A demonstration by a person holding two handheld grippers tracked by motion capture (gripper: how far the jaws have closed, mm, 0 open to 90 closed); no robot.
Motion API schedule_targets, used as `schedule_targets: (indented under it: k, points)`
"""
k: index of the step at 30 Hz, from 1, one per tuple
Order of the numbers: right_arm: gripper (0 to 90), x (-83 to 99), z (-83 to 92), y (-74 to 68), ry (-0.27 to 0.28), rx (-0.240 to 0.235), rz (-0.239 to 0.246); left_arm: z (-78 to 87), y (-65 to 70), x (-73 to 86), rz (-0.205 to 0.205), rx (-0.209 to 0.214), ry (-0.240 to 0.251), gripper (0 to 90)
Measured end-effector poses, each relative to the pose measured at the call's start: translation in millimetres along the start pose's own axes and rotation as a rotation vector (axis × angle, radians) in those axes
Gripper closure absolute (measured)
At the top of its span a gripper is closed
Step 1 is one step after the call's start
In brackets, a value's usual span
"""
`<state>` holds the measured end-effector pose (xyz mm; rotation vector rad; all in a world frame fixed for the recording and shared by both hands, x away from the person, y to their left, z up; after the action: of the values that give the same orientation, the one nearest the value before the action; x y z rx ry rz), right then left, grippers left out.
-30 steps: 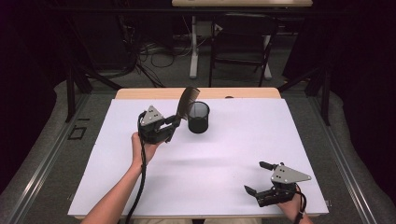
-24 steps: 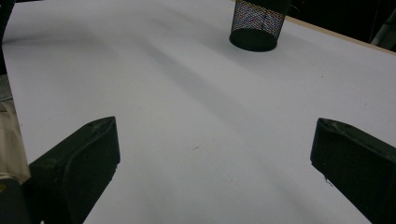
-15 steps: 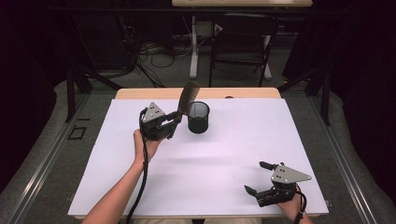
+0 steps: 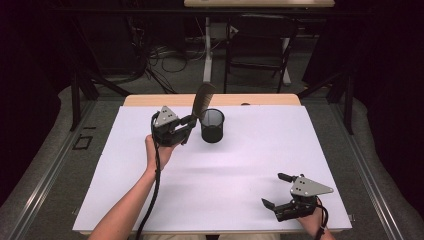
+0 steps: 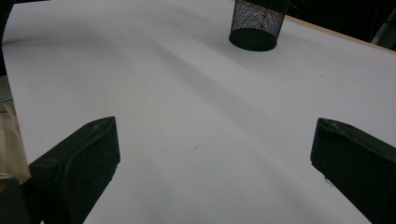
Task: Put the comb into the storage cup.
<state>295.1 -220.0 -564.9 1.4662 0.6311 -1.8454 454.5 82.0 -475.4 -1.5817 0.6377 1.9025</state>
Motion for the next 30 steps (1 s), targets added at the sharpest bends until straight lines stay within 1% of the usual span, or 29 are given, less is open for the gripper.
schedule_targets:
  k: [4, 9, 14, 19, 28, 30]
  points:
    - [1.0, -0.1, 0.1, -0.1, 0.000, 0.002, 0.002, -1.1, 0.0, -3.0, 0.002, -0.004, 0.012, 72.5]
    - [1.1, 0.0, 0.2, -0.3, -0.001, 0.002, 0.000, -3.1, -0.6, -3.9, 0.001, -0.006, 0.014, 72.5]
    - [1.1, 0.1, -0.2, -0.3, -0.002, 0.002, 0.001, -7.3, -2.8, -5.5, 0.013, -0.012, 0.024, 72.5]
    - [1.1, 0.1, 0.2, 0.1, -0.001, 0.003, 0.003, -9.5, -2.6, -6.6, 0.015, -0.012, 0.027, 72.4]
    - [1.1, 0.0, 0.2, -0.1, -0.001, 0.002, 0.003, -13.3, -2.3, -13.5, 0.023, -0.016, 0.047, 72.5]
    - [1.1, 0.2, 0.1, -0.1, -0.003, 0.004, 0.002, -14.5, -1.7, -15.8, 0.019, -0.019, 0.054, 72.4]
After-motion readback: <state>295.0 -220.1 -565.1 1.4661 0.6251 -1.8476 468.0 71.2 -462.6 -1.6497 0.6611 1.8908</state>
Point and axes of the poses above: each handheld gripper's, and its own axes: z roughly backward along the jaws, x roughly out of its underside, y roughly to its right, the point moved 7 cm from there along -z, roughly forward along the jaws, and after that the axes turned 10 degrees about y, right-handed, at the moved point
